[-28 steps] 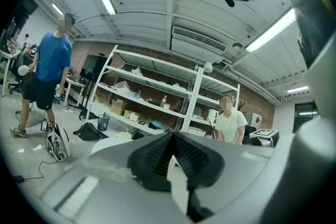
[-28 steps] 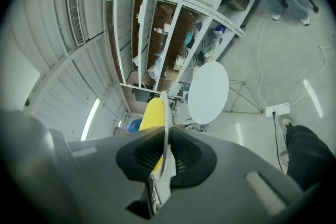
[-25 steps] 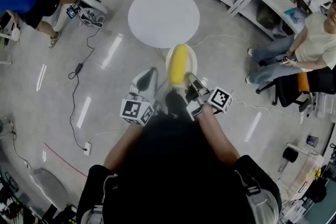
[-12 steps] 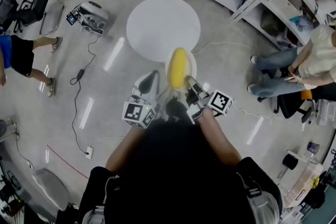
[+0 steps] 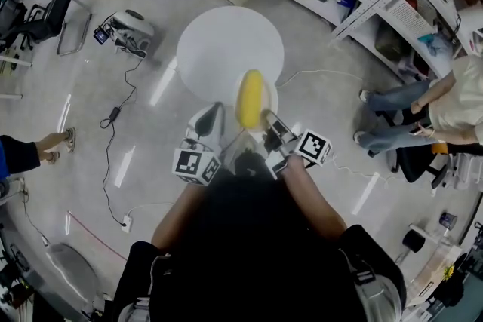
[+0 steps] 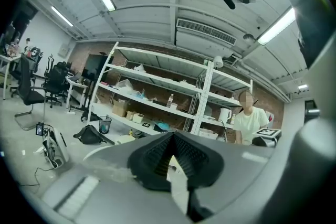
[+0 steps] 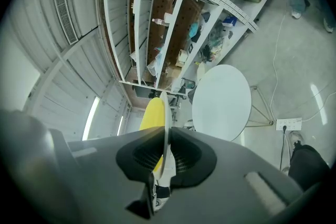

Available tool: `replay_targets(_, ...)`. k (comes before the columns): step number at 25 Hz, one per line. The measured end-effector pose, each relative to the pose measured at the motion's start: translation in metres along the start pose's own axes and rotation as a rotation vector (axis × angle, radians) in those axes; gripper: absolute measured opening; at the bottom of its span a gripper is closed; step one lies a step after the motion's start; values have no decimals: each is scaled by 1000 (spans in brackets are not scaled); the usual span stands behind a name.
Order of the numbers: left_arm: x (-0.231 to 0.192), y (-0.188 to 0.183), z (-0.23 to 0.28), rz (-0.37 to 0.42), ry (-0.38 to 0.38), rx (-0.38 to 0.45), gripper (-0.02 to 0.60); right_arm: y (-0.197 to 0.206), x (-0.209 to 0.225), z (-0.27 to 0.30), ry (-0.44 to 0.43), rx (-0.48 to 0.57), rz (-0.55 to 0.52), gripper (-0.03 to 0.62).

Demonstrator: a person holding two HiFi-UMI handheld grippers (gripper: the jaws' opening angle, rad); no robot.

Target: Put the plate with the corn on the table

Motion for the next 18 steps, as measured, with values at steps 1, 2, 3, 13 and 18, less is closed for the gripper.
replay_targets(1, -1, -1, 3, 1, -5, 1, 2, -4, 0, 3, 0, -3, -2, 35)
replay_targets(2, 0, -1, 5, 2, -10, 0, 2, -7, 0, 4, -1, -7, -5, 35)
replay_targets(3, 1, -1, 7, 2, -14, 0, 2, -11, 1, 5, -1, -10, -7, 35)
replay_targets(13, 2, -10, 21, 19, -39, 12, 3, -28, 6, 5, 6, -2, 3, 37)
replay_targets(18, -6, -10, 30, 12, -41, 12, 2, -32, 8, 9, 4, 5, 6, 37)
Point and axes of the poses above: the fingertips, and each gripper's own axes: z forward along the fingers, x to its right, y out of its underside, the point moved 7 cm from there along -z, backward along the fingers, and after that the axes turned 5 degrees about -y, right-handed, at the moved point
